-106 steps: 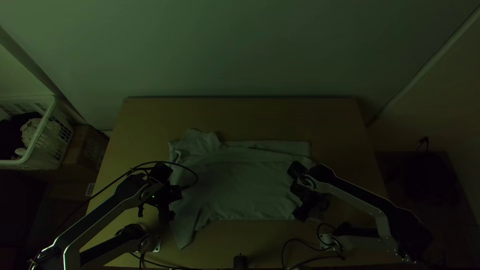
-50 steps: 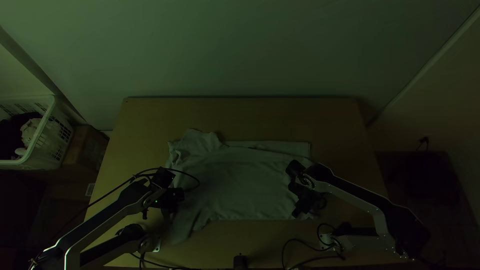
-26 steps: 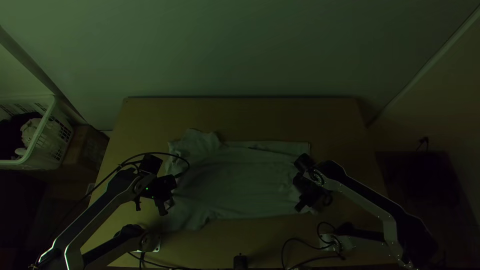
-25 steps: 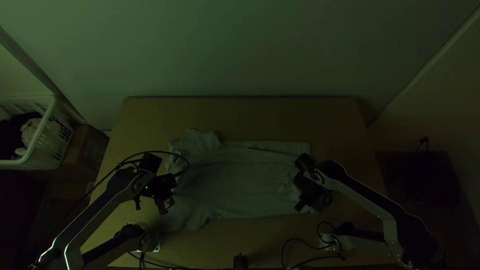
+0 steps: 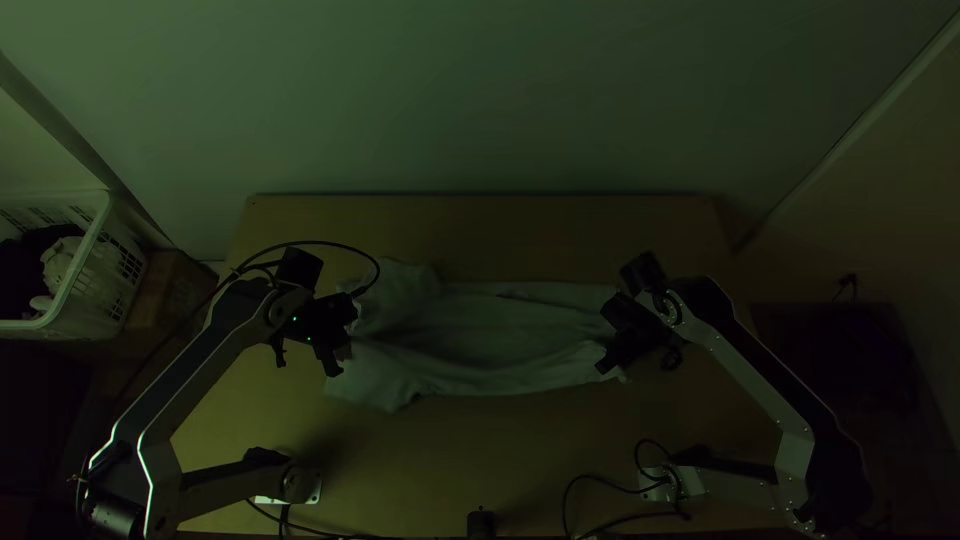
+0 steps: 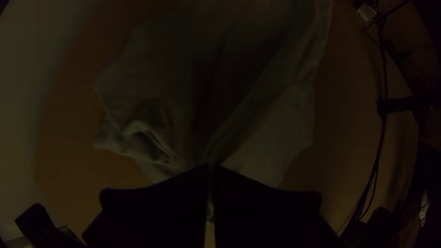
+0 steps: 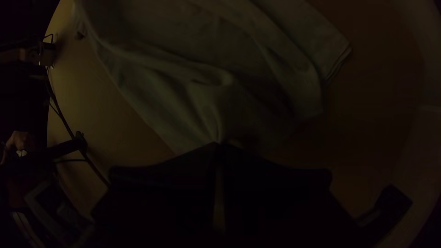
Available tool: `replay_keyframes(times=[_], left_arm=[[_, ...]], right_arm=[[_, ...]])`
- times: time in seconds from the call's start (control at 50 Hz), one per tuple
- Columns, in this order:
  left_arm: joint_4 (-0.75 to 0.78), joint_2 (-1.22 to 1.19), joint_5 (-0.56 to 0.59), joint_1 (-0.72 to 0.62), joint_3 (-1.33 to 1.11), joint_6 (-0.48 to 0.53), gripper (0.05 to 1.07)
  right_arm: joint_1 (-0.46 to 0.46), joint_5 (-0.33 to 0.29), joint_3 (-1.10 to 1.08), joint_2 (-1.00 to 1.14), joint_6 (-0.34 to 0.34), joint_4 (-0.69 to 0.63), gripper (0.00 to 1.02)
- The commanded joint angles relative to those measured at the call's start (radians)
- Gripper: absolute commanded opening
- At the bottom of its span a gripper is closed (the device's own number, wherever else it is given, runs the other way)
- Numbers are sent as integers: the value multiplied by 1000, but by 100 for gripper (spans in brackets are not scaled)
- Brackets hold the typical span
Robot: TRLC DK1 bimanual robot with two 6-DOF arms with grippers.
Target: Fold the t-shirt
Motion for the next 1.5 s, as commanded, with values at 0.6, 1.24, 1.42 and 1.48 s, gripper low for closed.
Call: replay_keyframes(times=[0.6, 1.24, 1.42, 1.48], left_arm=[[-19, 382, 33, 116, 379, 9, 8], [145, 500, 31, 132, 400, -104, 70], [196, 497, 23, 123, 383, -152, 103], [204, 492, 22, 123, 388, -169, 103]], right_arm=[[-191, -27, 279, 331, -81, 26, 2], [-203, -26, 343, 435, -32, 148, 53], [-214, -24, 353, 458, -14, 147, 97], [-220, -24, 354, 456, -12, 147, 98]])
